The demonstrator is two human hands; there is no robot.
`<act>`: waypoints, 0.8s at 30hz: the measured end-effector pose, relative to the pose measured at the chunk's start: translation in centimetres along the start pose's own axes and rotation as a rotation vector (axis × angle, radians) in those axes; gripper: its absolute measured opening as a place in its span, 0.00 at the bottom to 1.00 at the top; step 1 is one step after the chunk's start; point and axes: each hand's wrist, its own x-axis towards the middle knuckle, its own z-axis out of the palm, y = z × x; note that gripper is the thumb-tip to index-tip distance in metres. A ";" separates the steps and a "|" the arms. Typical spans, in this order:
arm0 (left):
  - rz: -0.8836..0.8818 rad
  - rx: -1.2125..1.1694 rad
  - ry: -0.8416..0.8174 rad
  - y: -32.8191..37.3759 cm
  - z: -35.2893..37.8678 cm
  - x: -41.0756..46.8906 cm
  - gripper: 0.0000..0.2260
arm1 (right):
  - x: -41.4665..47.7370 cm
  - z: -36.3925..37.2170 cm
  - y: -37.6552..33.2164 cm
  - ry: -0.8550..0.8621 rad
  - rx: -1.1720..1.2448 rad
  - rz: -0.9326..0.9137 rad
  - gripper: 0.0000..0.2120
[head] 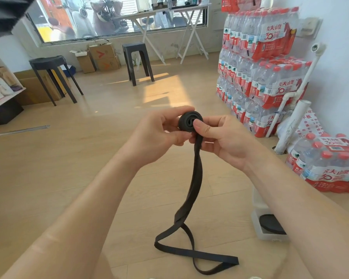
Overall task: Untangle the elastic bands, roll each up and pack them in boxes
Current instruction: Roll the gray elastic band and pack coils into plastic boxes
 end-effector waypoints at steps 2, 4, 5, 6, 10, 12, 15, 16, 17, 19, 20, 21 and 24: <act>0.090 0.170 0.056 -0.2 -0.3 0.2 0.22 | 0.0 -0.1 0.0 -0.055 0.004 0.032 0.16; 0.135 0.265 0.046 -0.3 -0.5 0.3 0.23 | 0.1 -0.2 0.1 -0.107 0.007 0.059 0.17; 0.137 0.273 0.017 -0.4 -0.4 0.3 0.25 | 0.1 -0.3 0.1 -0.135 0.007 0.072 0.16; 0.129 0.256 -0.015 -0.4 -0.2 0.1 0.26 | 0.1 -0.4 0.1 -0.159 0.010 0.085 0.16; 0.104 0.110 0.022 -0.3 0.1 -0.3 0.23 | -0.1 -0.5 0.2 -0.211 0.134 0.119 0.13; 0.138 0.109 0.085 -0.1 0.1 -0.3 0.22 | -0.1 -0.2 0.3 -0.216 0.232 0.126 0.13; 0.143 0.148 0.151 0.2 0.0 -0.1 0.20 | 0.1 0.5 0.8 -0.180 0.352 0.113 0.19; 0.152 0.181 0.156 0.2 -0.1 0.0 0.20 | 0.1 0.7 1.0 -0.155 0.374 0.106 0.20; 0.165 0.220 0.154 0.2 -0.1 0.1 0.19 | 0.1 0.8 1.1 -0.129 0.381 0.101 0.20; 0.187 0.277 0.140 0.0 -0.3 0.2 0.18 | 0.2 0.9 1.2 -0.097 0.339 0.095 0.18; 0.190 0.292 0.131 -0.1 -0.3 0.3 0.18 | 0.2 0.8 1.1 -0.089 0.274 0.092 0.17; 0.189 0.299 0.121 -0.1 -0.2 0.2 0.18 | 0.1 0.5 1.0 -0.086 0.189 0.087 0.16; 0.189 0.294 0.099 -0.1 -0.2 0.1 0.20 | -0.1 0.1 0.7 -0.124 0.041 0.080 0.16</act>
